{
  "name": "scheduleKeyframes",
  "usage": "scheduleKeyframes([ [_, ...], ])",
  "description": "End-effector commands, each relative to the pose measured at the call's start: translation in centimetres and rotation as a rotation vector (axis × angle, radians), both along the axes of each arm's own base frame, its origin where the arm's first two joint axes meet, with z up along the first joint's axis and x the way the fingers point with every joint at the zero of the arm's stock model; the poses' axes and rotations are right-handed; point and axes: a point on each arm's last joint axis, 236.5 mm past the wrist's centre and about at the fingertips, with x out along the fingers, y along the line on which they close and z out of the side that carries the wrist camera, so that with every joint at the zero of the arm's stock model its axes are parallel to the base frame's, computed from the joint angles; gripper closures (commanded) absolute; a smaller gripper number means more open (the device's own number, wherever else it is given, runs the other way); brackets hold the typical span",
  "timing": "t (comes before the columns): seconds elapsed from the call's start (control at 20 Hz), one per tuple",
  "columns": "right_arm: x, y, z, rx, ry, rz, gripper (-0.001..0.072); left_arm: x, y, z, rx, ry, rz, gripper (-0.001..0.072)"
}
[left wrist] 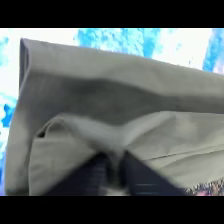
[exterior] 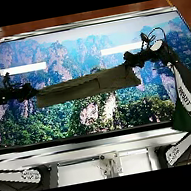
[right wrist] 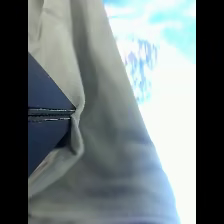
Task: Fold the shirts.
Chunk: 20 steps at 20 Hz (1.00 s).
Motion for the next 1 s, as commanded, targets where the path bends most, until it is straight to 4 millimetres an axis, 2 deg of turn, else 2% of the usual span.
scheduleKeyframes([
  [0.0,0.0,-0.3,-3.0,-0.029,0.047,0.024,0.0324,1.3,-0.5,-2.0,-0.031,0.05,0.023,0.0185],
  [0.05,0.0,-0.4,-2.7,-0.044,0.028,0.05,0.0126,1.4,-0.3,-1.7,-0.032,0.045,0.024,0.0105],
  [0.15,-0.4,-2.0,-1.5,-0.124,-0.023,0.13,0.0112,1.1,0.5,-0.3,-0.04,0.047,-0.008,0.0107],
  [0.25,-1.2,-6.0,-0.9,-0.253,-0.007,0.131,0.0036,0.4,1.4,1.2,-0.06,0.065,-0.039,0.011],
  [0.3,-1.6,-8.2,-1.1,-0.283,0.034,0.08,0.0036,0.0,1.8,2.0,-0.075,0.075,-0.055,0.0113],
  [0.4,-3.0,-9.6,-2.0,-0.217,0.117,0.033,0.0036,-1.0,1.9,3.1,-0.098,0.095,-0.087,0.0129],
  [0.45,-3.5,-9.3,-2.6,-0.155,0.154,0.023,0.0036,-1.4,1.7,3.4,-0.105,0.102,-0.101,0.0195],
  [0.5,-3.9,-8.6,-3.3,-0.082,0.192,0.017,0.0036,-1.7,1.5,3.7,-0.109,0.106,-0.11,0.021],
  [0.75,-4.2,-4.3,-6.1,0.101,0.27,0.022,0.0036,-1.9,0.0,4.9,-0.103,0.092,-0.151,0.021],
  [0.9,-4.4,-2.8,-7.5,0.106,0.296,0.031,0.0038,-1.9,-1.8,5.6,-0.09,0.071,-0.198,0.021],
  [0.95,-4.5,-2.7,-7.9,0.107,0.31,0.023,0.0074,-1.9,-2.5,5.9,-0.086,0.064,-0.219,0.0211],
])
